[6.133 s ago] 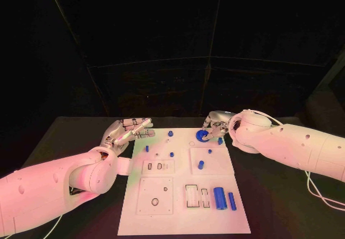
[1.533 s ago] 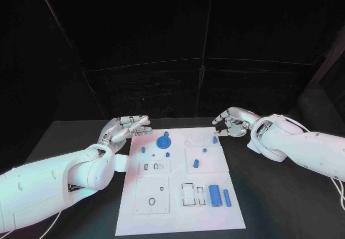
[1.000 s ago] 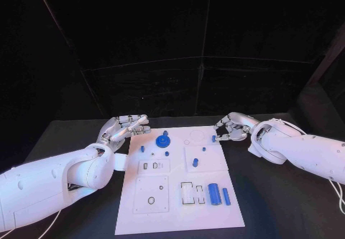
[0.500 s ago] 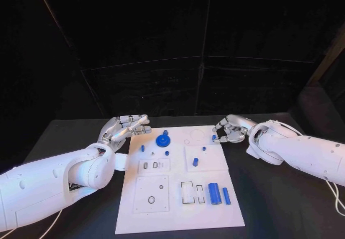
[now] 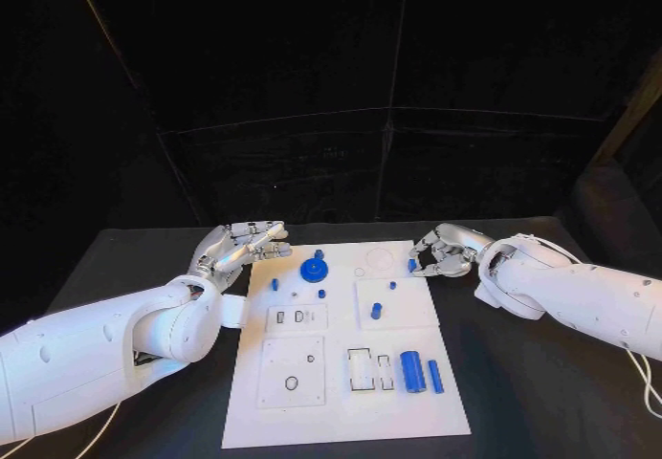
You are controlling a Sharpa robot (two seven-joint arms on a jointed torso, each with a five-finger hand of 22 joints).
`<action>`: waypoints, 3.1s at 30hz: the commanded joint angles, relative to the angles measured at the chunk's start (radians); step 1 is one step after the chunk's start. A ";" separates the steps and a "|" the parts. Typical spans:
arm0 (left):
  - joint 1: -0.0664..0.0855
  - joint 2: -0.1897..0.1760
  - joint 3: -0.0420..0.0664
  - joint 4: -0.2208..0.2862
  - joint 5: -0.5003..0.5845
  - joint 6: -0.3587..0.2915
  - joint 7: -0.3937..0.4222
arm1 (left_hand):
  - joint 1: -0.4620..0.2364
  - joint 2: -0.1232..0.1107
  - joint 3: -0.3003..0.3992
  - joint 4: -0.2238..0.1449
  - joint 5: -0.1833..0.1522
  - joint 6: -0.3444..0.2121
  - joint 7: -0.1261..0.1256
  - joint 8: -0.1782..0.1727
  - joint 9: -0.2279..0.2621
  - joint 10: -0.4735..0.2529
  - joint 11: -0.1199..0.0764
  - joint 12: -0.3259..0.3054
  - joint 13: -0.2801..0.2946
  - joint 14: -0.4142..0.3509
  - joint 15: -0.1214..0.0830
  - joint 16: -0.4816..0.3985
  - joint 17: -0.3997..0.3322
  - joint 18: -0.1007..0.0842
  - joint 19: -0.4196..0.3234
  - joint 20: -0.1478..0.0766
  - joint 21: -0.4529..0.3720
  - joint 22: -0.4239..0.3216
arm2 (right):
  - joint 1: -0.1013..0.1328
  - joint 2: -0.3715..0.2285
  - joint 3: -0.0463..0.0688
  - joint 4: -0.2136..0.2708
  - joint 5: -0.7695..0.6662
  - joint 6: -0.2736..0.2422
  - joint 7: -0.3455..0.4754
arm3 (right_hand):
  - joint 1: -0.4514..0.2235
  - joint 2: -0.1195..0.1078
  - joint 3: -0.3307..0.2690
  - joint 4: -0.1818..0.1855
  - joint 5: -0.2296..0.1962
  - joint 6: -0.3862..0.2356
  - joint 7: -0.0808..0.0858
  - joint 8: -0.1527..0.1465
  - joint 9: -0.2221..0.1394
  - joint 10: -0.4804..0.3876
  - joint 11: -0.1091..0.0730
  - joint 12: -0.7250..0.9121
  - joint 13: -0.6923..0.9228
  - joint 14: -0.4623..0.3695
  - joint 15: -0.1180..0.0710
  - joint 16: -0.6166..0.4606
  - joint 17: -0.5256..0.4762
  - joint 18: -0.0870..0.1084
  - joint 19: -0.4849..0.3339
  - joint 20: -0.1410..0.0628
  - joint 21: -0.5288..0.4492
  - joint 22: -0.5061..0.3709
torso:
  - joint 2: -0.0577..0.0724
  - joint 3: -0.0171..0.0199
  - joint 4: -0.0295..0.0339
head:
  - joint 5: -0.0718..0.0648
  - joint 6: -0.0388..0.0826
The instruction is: Assemble the parts on the task board
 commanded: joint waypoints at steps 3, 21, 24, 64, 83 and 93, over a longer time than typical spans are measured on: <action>0.001 0.001 0.001 0.000 -0.002 0.013 0.011 | -0.004 0.001 -0.001 -0.006 0.000 0.007 0.008 -0.005 0.000 0.005 0.001 -0.001 0.000 0.007 -0.002 -0.005 0.001 0.014 0.008 0.001 -0.006 -0.001 | 0.001 0.005 0.000 -0.005 -0.006 -0.007 -0.009 | 0.007 0.039 0.010 -0.009 -0.050 0.021 0.000 0.007 0.001 0.006 0.000 0.005 0.005 0.073 -0.001 0.003 0.105 -0.014 0.005 -0.005 0.001 0.003 | 0.000 0.0002 -0.0005 | 0.001 -0.007; 0.001 0.002 0.001 -0.001 -0.002 0.010 0.009 | -0.004 0.001 -0.001 -0.006 0.000 0.007 0.008 -0.005 0.000 0.005 0.001 -0.001 0.000 0.007 -0.002 -0.006 0.001 0.014 0.009 0.001 -0.007 -0.001 | -0.004 0.019 0.001 -0.017 -0.011 0.022 -0.017 | 0.014 0.060 0.026 -0.016 -0.077 0.052 -0.005 0.016 0.002 0.013 -0.005 0.013 0.013 0.074 -0.005 0.004 0.108 -0.016 0.013 -0.007 0.004 0.014 | -0.001 0.0008 -0.0007 | 0.001 -0.007; 0.001 0.002 0.001 -0.001 -0.002 0.008 0.009 | -0.005 0.001 -0.001 -0.006 0.000 0.007 0.008 -0.005 0.000 0.005 0.001 -0.001 0.000 0.007 -0.002 -0.006 0.001 0.014 0.009 0.001 -0.007 -0.001 | -0.004 0.020 0.001 -0.017 -0.014 0.023 -0.019 | 0.014 0.059 0.027 -0.017 -0.077 0.052 -0.006 0.016 0.002 0.012 -0.006 0.012 0.013 0.074 -0.005 0.004 0.109 -0.016 0.013 -0.007 0.004 0.013 | -0.001 0.0008 -0.0010 | 0.001 -0.008; 0.001 -0.004 0.001 0.003 -0.002 0.006 0.008 | -0.005 0.002 0.000 -0.007 0.000 0.006 0.008 -0.006 0.000 0.004 0.001 -0.002 0.000 0.008 -0.002 -0.006 0.002 0.014 0.009 0.001 -0.007 -0.002 | -0.004 0.036 0.001 -0.026 -0.019 0.011 -0.018 | 0.013 0.058 0.027 -0.018 -0.078 0.052 -0.005 0.015 0.001 0.013 -0.006 0.012 0.013 0.074 -0.006 0.004 0.108 -0.017 0.014 -0.008 0.005 0.015 | -0.001 0.0019 -0.0001 | 0.001 -0.008; 0.001 -0.006 0.001 0.005 -0.002 0.003 0.008 | -0.005 0.002 0.000 -0.007 0.000 0.006 0.008 -0.006 0.000 0.004 0.001 -0.002 0.000 0.008 -0.002 -0.006 0.002 0.014 0.009 0.001 -0.007 -0.002 | -0.004 0.027 0.001 -0.020 -0.019 -0.042 0.010 | 0.027 0.119 0.081 -0.043 -0.132 0.190 -0.059 0.074 0.025 0.025 -0.050 0.018 0.023 0.075 -0.042 0.003 0.112 -0.017 0.017 -0.040 0.006 0.020 | 0.000 0.0025 -0.0006 | 0.003 -0.008; 0.001 -0.008 0.001 0.007 -0.002 0.001 0.007 | -0.005 0.002 0.000 -0.007 -0.001 0.005 0.009 -0.007 -0.001 0.003 0.001 -0.003 0.000 0.008 -0.002 -0.007 0.002 0.014 0.010 0.001 -0.008 -0.002 | -0.003 -0.017 0.001 0.069 -0.029 -0.134 -0.063 | 0.015 0.127 0.088 -0.042 -0.128 0.191 -0.061 0.073 0.026 0.025 -0.053 0.013 0.021 0.075 -0.046 0.002 0.111 -0.018 0.020 -0.046 0.007 0.024 | -0.004 0.0017 -0.0020 | 0.000 -0.010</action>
